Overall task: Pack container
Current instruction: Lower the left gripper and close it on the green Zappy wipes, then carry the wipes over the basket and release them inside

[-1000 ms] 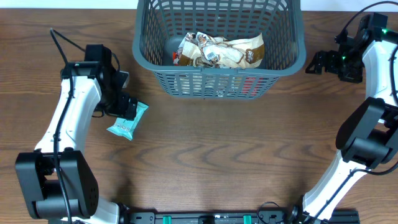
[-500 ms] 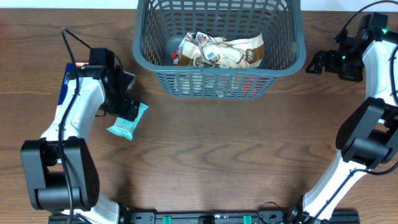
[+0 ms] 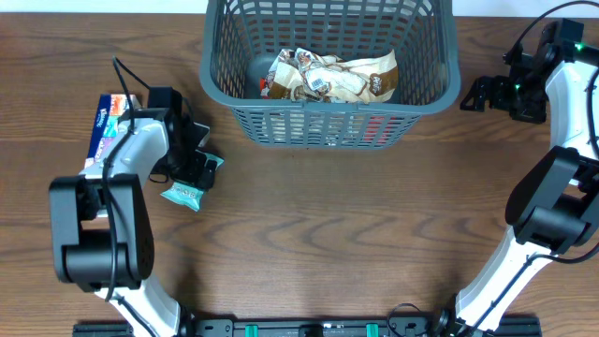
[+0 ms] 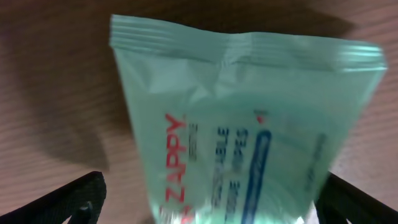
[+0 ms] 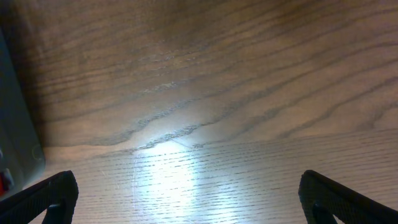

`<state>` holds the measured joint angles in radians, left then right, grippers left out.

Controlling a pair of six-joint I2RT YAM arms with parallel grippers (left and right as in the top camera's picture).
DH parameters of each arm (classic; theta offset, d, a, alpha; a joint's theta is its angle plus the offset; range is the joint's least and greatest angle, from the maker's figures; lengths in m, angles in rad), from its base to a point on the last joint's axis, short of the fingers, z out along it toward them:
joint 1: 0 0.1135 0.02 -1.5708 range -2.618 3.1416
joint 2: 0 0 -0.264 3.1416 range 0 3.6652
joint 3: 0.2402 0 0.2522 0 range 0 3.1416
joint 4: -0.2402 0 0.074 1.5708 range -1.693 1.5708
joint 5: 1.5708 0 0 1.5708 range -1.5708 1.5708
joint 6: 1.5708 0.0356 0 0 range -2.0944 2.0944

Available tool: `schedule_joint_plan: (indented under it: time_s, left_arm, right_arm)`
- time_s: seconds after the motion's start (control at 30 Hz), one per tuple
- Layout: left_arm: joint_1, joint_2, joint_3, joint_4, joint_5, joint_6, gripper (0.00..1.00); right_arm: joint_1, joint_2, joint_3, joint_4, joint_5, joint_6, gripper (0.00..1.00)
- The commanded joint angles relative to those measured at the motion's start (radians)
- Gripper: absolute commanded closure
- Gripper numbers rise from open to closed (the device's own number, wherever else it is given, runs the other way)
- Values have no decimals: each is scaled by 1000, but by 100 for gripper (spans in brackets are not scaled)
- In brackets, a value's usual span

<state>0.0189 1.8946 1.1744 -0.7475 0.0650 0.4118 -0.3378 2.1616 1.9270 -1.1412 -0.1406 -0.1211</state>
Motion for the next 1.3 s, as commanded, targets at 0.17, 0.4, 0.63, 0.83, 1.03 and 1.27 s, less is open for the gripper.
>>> schedule_joint_plan:
  time_s: [0.17,0.4,0.63,0.83,1.03,1.27]
  left_arm:
    - [2,81,-6,8,6,-76,1]
    - [2,80,-6,9,6,-119,0]
    - [2,80,-6,-3,6,-119,50]
    - [2,80,-5,-41,6,-119,90]
    - [2,43,6,-79,6,-164,94]
    - [2,-133,46,-127,6,-213,94]
  right_arm:
    - [5,2,-7,-5,2,-15,1]
    - [5,2,-7,0,3,-15,1]
    - [5,2,-7,2,3,-15,1]
    - [5,2,-7,4,3,-15,1]
    - [5,2,-7,4,3,-16,1]
    - [5,2,-7,5,3,-27,1]
